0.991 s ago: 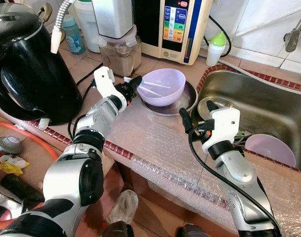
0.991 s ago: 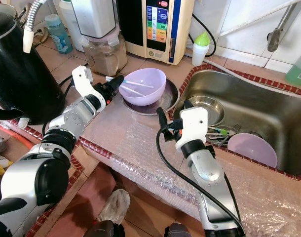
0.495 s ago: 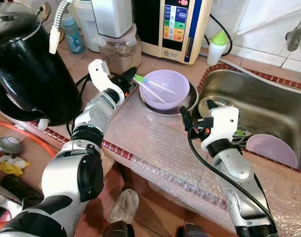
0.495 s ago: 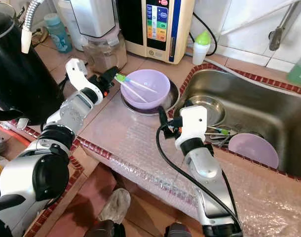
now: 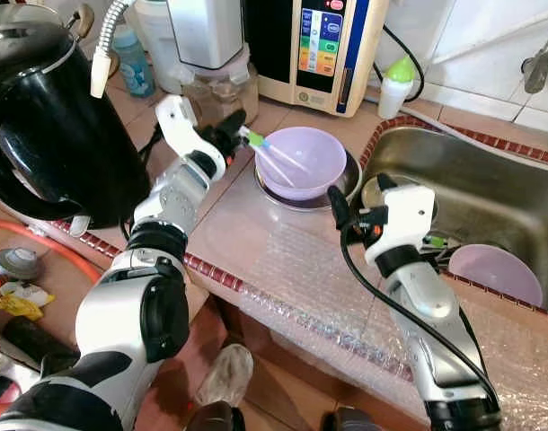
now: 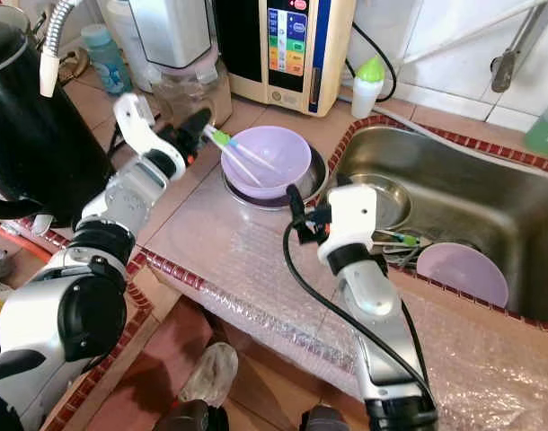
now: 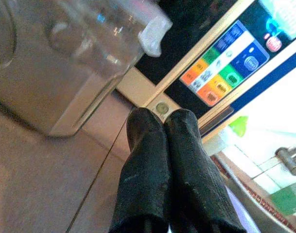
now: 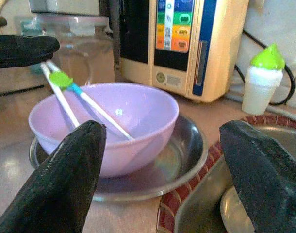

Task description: Kitchen organization

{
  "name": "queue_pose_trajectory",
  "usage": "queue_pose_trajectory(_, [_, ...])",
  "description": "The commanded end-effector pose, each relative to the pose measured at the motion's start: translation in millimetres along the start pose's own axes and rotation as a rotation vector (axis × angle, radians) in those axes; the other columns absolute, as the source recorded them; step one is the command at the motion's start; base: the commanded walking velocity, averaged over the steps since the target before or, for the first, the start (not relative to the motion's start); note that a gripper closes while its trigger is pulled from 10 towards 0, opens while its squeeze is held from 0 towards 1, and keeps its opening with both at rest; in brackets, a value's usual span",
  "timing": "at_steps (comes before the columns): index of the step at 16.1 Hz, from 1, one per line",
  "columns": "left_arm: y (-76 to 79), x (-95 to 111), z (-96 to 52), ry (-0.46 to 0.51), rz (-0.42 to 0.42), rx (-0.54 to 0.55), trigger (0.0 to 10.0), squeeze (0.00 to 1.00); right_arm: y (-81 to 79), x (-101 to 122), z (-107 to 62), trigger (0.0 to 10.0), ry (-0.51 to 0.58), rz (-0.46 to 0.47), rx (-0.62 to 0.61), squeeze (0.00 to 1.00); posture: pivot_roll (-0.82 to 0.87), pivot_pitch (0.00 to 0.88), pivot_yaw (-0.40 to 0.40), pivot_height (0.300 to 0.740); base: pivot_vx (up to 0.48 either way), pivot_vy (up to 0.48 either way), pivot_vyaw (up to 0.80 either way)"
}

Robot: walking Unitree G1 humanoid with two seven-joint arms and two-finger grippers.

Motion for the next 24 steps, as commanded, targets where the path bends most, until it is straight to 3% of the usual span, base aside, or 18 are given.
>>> queue_pose_trajectory(1, [7.5,7,2.1,0.016,0.000,-0.019,0.0,0.00,2.2,-2,1.3,10.0,-0.005,0.001,-0.008,0.00,-0.09,0.025,0.091,0.740,0.000,0.000,0.00])
queue_pose_trajectory(3, [12.0,13,2.4,0.050,0.015,-0.029,0.0,0.00,3.5,-1,3.1,10.0,0.002,0.000,-0.016,0.00,-0.09,0.022,0.090,0.740,0.000,0.000,0.00])
queue_pose_trajectory(4, [22.7,26,4.3,0.094,0.018,-0.058,0.0,0.00,4.4,1,5.7,10.0,0.015,-0.001,-0.017,0.00,-0.09,0.021,0.087,0.740,0.000,0.000,0.00])
queue_pose_trajectory(6, [29.0,31,5.5,0.096,0.057,-0.071,0.0,0.00,4.3,2,7.7,10.0,0.020,-0.003,-0.014,0.00,-0.08,0.021,0.085,0.740,0.000,0.000,0.00])
queue_pose_trajectory(7, [28.6,33,3.7,0.103,0.077,-0.074,4.7,0.00,5.2,1,7.6,10.0,0.020,-0.007,-0.014,0.00,-0.09,0.023,0.085,0.740,0.000,0.000,0.00])
queue_pose_trajectory(8, [20.5,35,0.3,0.118,0.054,-0.044,10.0,1.00,6.7,-1,6.5,10.0,0.016,-0.010,-0.017,0.00,-0.09,0.027,0.084,0.740,0.000,0.000,0.00])
queue_pose_trajectory(9, [16.2,34,-1.2,0.112,0.029,-0.031,10.0,1.00,7.4,-1,5.6,10.0,0.014,-0.011,-0.019,0.00,-0.09,0.028,0.083,0.740,0.000,0.000,0.00])
queue_pose_trajectory(12, [-5.4,5,-11.5,0.002,-0.029,0.001,10.0,1.00,5.0,-4,2.7,10.0,0.006,-0.013,-0.010,0.00,-0.09,0.041,0.075,0.740,0.000,0.000,0.00])
queue_pose_trajectory(16, [-11.6,-22,-19.0,-0.077,-0.049,0.001,10.0,1.00,4.1,-5,0.9,10.0,-0.002,-0.018,0.002,0.00,-0.09,0.063,0.060,0.740,0.000,0.000,0.00])
queue_pose_trajectory(21, [-3.2,-27,-13.5,-0.075,-0.065,-0.009,10.0,1.00,2.8,-6,-4.2,10.0,-0.012,-0.032,0.020,0.00,-0.11,0.081,0.050,0.740,0.000,0.000,0.00])
queue_pose_trajectory(24, [-8.9,-31,-11.1,-0.083,-0.066,0.017,10.0,1.00,5.8,-6,-6.1,10.0,-0.016,-0.039,0.015,0.00,-0.13,0.085,0.050,0.740,0.000,0.000,0.00])
Point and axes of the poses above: a point about 5 cm out from each wrist's last joint towards the gripper, its own z axis pointing out of the wrist towards the gripper, its own x axis along the axis of the wrist's last joint, y = z × x, the point moved 6 cm from there along z, pointing out of the wrist towards the gripper, and after that the axes turned 15 degrees about -z, right-handed, at the moved point
